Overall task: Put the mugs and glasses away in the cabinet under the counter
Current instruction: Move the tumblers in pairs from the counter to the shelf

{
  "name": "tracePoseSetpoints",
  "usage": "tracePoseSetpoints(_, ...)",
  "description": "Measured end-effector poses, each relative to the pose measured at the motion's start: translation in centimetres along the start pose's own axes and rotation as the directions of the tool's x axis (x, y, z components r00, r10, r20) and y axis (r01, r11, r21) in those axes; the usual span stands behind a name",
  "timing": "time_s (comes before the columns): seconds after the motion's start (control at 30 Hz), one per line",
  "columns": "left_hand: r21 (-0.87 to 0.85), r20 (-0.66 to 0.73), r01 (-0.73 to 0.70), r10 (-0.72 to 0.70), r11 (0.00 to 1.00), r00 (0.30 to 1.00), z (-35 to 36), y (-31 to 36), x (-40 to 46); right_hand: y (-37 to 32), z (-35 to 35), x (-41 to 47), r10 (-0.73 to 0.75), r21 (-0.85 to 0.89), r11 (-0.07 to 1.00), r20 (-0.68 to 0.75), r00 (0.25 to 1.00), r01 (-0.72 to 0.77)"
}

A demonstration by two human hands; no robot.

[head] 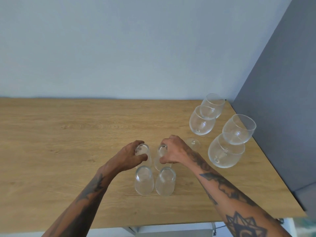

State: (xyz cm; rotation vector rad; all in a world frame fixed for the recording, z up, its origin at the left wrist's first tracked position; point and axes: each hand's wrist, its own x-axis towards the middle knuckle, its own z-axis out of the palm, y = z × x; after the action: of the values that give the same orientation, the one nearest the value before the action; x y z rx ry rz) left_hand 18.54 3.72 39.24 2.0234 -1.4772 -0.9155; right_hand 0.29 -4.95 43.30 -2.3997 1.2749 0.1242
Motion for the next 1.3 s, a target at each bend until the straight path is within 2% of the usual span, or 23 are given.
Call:
tracePoseSetpoints(0.1, -0.014, -0.015, 0.002, -0.002, 1.000, 1.000, 0.0, 0.4, -0.4, -0.3, 0.0, -0.9, -0.005, 0.024, 1.000, -0.008, 1.000, 0.005)
tracePoseSetpoints(0.17, -0.007, -0.098, -0.054, 0.053, 0.999, 0.994, -0.6, 1.2, -0.7, -0.5, -1.2, -2.3, -0.010, 0.039, 0.999, -0.020, 1.000, 0.011)
tracePoseSetpoints(0.2, -0.004, -0.153, -0.095, 0.094, 0.995, 0.984, -1.1, 2.0, -0.6, -0.5, -2.1, -3.4, -0.024, 0.054, 0.998, -0.058, 0.998, 0.028)
tracePoseSetpoints(0.27, 0.009, -0.228, -0.185, 0.182, 0.983, 0.956, -2.3, 4.7, 0.2, 0.0, -4.3, -6.2, -0.066, 0.130, 0.987, -0.236, 0.970, 0.099)
tracePoseSetpoints(0.3, 0.025, -0.240, -0.232, 0.231, 0.972, 0.943, -2.8, 6.4, 0.9, 0.5, -5.5, -8.0, -0.075, 0.175, 0.973, -0.365, 0.928, 0.147)
tracePoseSetpoints(0.37, 0.065, -0.230, -0.320, 0.326, 0.945, 0.917, -3.0, 10.5, 2.6, 2.3, -7.5, -11.6, -0.031, 0.196, 0.961, -0.622, 0.782, 0.194)
tracePoseSetpoints(0.43, 0.097, -0.177, -0.387, 0.399, 0.917, 0.900, -2.2, 14.8, 4.5, 4.6, -8.8, -14.4, 0.086, 0.200, 0.975, -0.742, 0.664, 0.096)
tracePoseSetpoints(0.47, 0.112, -0.141, -0.408, 0.421, 0.906, 0.896, -1.5, 16.7, 5.3, 5.8, -9.0, -15.2, 0.162, 0.228, 0.974, -0.736, 0.658, 0.015)
tracePoseSetpoints(0.5, 0.128, -0.103, -0.417, 0.431, 0.900, 0.897, -0.7, 18.4, 6.1, 7.0, -9.0, -15.7, 0.233, 0.254, 0.964, -0.691, 0.684, -0.071)
tracePoseSetpoints(0.57, 0.168, -0.027, -0.395, 0.405, 0.903, 0.914, 1.0, 20.6, 7.6, 8.7, -8.4, -16.0, 0.325, 0.270, 0.941, -0.552, 0.768, -0.204)
tracePoseSetpoints(0.6, 0.178, 0.002, -0.375, 0.381, 0.910, 0.924, 1.8, 21.1, 8.2, 9.2, -7.8, -15.9, 0.339, 0.276, 0.935, -0.499, 0.798, -0.225)
tracePoseSetpoints(0.7, 0.103, -0.004, -0.339, 0.341, 0.935, 0.940, 3.6, 20.6, 9.3, 10.1, -6.0, -15.2, 0.325, 0.312, 0.930, -0.449, 0.833, -0.195)
tracePoseSetpoints(0.9, 0.055, -0.129, -0.298, 0.303, 0.953, 0.944, 4.0, 18.2, 7.8, 11.8, -4.5, -13.6, 0.295, 0.353, 0.927, -0.486, 0.822, -0.124)
tracePoseSetpoints(1.07, 0.070, -0.147, -0.268, 0.276, 0.961, 0.950, 3.6, 16.4, 2.7, 13.8, -4.9, -13.7, 0.231, 0.357, 0.932, -0.460, 0.857, -0.059)
tracePoseSetpoints(1.3, 0.053, -0.153, -0.301, 0.305, 0.952, 0.940, 5.4, 14.7, -4.1, 15.2, -5.0, -14.5, 0.114, 0.356, 0.933, -0.434, 0.894, 0.054)
